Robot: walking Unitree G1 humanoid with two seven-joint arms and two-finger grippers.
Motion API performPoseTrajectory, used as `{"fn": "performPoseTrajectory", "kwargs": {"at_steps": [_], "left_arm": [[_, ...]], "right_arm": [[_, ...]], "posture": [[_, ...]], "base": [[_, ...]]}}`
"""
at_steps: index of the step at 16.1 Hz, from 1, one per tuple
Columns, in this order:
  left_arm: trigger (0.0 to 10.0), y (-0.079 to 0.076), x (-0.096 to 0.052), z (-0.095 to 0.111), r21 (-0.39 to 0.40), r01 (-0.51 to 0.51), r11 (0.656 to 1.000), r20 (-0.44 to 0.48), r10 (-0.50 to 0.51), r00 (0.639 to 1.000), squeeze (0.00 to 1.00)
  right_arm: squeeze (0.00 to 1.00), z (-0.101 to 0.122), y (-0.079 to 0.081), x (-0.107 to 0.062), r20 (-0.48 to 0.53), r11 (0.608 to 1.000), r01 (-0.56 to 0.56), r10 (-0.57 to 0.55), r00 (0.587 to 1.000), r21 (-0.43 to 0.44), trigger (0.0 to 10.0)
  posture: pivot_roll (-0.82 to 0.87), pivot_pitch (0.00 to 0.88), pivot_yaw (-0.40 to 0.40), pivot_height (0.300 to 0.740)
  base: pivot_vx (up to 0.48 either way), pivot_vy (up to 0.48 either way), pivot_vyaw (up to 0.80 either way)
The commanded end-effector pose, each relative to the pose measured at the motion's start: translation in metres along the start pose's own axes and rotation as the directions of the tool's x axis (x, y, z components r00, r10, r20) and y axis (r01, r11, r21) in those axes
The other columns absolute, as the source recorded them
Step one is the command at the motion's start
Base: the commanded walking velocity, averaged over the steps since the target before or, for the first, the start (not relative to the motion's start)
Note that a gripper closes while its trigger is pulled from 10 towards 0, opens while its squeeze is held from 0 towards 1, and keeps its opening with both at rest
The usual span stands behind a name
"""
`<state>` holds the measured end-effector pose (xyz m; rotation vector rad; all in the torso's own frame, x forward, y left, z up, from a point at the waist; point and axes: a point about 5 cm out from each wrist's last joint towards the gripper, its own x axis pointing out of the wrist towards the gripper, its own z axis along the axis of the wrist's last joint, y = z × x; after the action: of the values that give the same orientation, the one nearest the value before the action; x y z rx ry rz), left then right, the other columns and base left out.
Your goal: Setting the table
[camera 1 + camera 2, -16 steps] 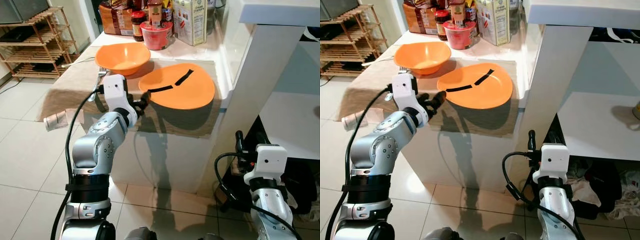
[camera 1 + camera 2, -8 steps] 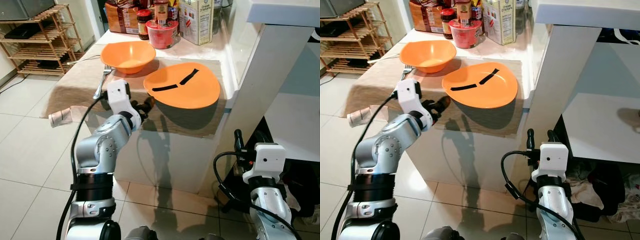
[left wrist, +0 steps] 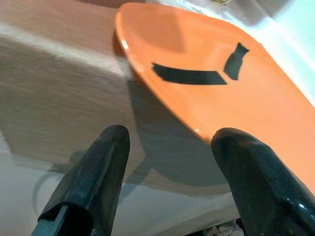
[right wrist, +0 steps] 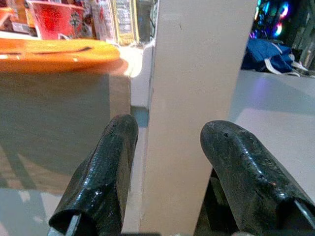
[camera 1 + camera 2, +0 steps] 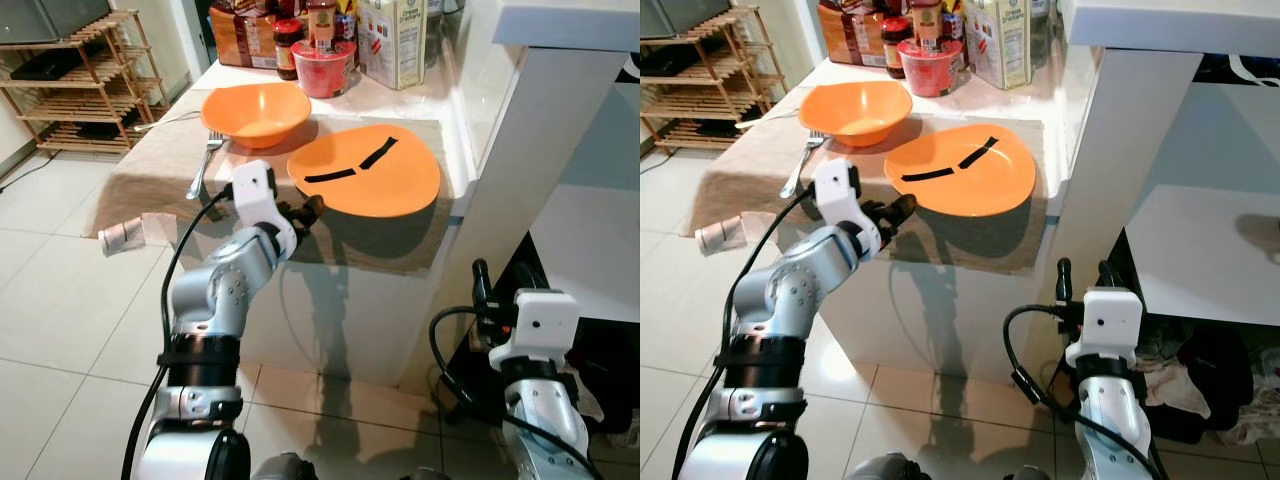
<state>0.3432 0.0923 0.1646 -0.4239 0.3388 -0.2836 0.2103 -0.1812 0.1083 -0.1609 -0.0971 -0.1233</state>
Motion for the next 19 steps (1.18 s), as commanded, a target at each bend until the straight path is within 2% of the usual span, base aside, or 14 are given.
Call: {"fn": "performPoseTrajectory", "kwargs": {"at_steps": [1,7,14,19], "left_arm": [[10.0,-0.006,0.004,0.002,0.017,0.013,1.000,0.003,-0.013,1.000,0.00],[10.0,-0.010,0.010,0.002,0.011,0.034,0.999,0.010,-0.034,0.999,0.00],[10.0,-0.014,0.018,0.000,0.056,0.061,0.997,0.006,-0.062,0.998,0.00],[10.0,-0.014,0.020,-0.003,0.040,0.067,0.997,-0.008,-0.066,0.998,0.00]], "right_arm": [[0.00,0.005,0.000,0.000,0.011,1.000,0.006,-0.006,1.000,-0.004,10.0],[0.00,0.006,0.000,-0.002,0.007,1.000,0.010,-0.010,1.000,-0.006,10.0],[0.00,0.006,0.002,-0.002,0.008,1.000,0.007,-0.007,1.000,-0.004,10.0],[0.00,0.006,0.003,-0.002,0.008,1.000,0.004,-0.004,1.000,-0.003,10.0]], "posture": [[-0.09,0.000,0.101,0.707],[-0.10,0.000,0.107,0.707],[-0.10,0.000,0.114,0.707],[-0.10,0.000,0.113,0.707]], "base": [[0.000,0.000,0.00],[0.000,0.000,0.00],[0.000,0.000,0.00],[0.000,0.000,0.00]]}}
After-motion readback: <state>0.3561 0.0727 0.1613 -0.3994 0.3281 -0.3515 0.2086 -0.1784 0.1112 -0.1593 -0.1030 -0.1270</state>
